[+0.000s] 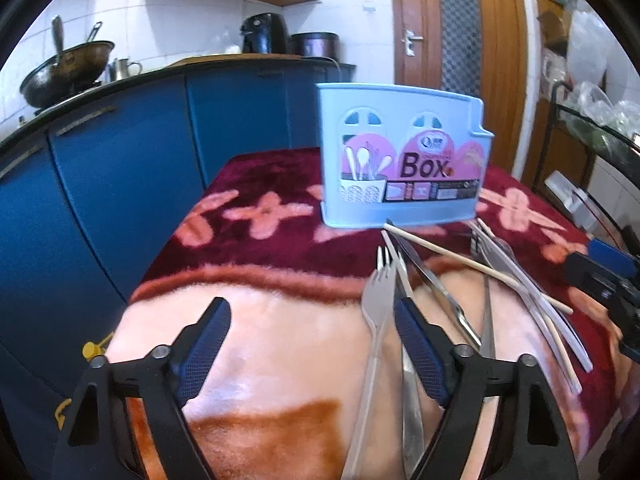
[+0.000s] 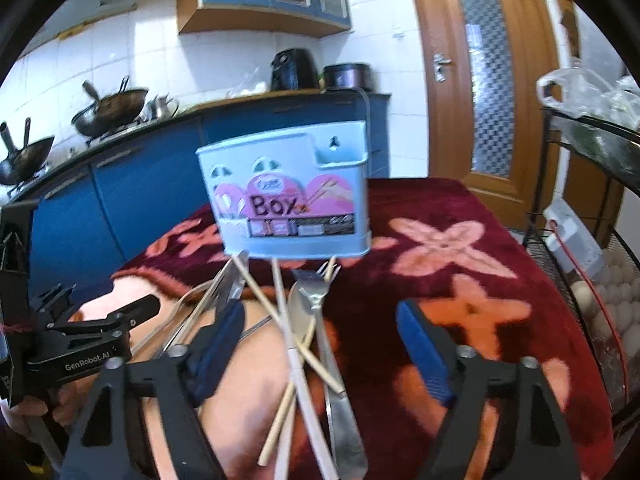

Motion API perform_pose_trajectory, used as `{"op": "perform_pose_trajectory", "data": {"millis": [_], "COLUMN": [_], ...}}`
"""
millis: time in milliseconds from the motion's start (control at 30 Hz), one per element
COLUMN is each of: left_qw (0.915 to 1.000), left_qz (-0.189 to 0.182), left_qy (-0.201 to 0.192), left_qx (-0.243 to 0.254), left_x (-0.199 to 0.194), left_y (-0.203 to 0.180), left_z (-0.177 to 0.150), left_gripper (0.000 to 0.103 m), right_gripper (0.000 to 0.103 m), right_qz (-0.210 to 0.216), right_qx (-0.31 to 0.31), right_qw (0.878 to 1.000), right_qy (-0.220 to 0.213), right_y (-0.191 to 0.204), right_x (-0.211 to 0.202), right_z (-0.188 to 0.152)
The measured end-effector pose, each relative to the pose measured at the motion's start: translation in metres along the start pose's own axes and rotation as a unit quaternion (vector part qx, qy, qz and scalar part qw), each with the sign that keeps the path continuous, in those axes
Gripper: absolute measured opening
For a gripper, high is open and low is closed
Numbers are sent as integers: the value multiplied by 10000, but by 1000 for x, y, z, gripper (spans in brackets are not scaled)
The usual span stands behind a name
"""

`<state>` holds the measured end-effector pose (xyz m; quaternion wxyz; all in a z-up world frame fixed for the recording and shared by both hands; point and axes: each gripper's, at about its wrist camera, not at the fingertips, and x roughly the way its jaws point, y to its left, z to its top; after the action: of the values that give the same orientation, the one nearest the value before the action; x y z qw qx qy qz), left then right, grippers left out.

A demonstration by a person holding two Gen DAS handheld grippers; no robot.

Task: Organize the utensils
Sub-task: 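Close the left tool on a white plastic fork while the right tool grasps a white chopstick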

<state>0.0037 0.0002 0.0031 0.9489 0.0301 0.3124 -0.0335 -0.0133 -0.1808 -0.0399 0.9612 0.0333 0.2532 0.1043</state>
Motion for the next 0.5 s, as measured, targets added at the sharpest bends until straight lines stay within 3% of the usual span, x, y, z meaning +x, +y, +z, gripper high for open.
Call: {"op": "perform_pose_trajectory", "data": {"millis": [100,233,333,400,500], "left_qw": [9998,9980,9967,9960,9945], "left_qz": [-148,-495,-582,-581,-638], "left_qy": [103,367,503,571,748], "left_qx": [69,137,274,362,366], "left_x": [1,9,17,23,34], "left_y": [0,-3,-10,-15,-17], "left_z": [1,6,8,10,14], "left_gripper": [74,64,62,61,49], "right_gripper": [63,61,59,54,40], "right_qz": [122,176,262,291,337], "right_qx": [-91,-184,-212,-229,-238], "right_qw": [9997,9991,9982,9976,9959], "right_qy": [186,353,486,588,808], "right_y": [4,8,7,6,5], "right_x": [7,14,20,25,35], "right_z": [1,4,7,9,10]}}
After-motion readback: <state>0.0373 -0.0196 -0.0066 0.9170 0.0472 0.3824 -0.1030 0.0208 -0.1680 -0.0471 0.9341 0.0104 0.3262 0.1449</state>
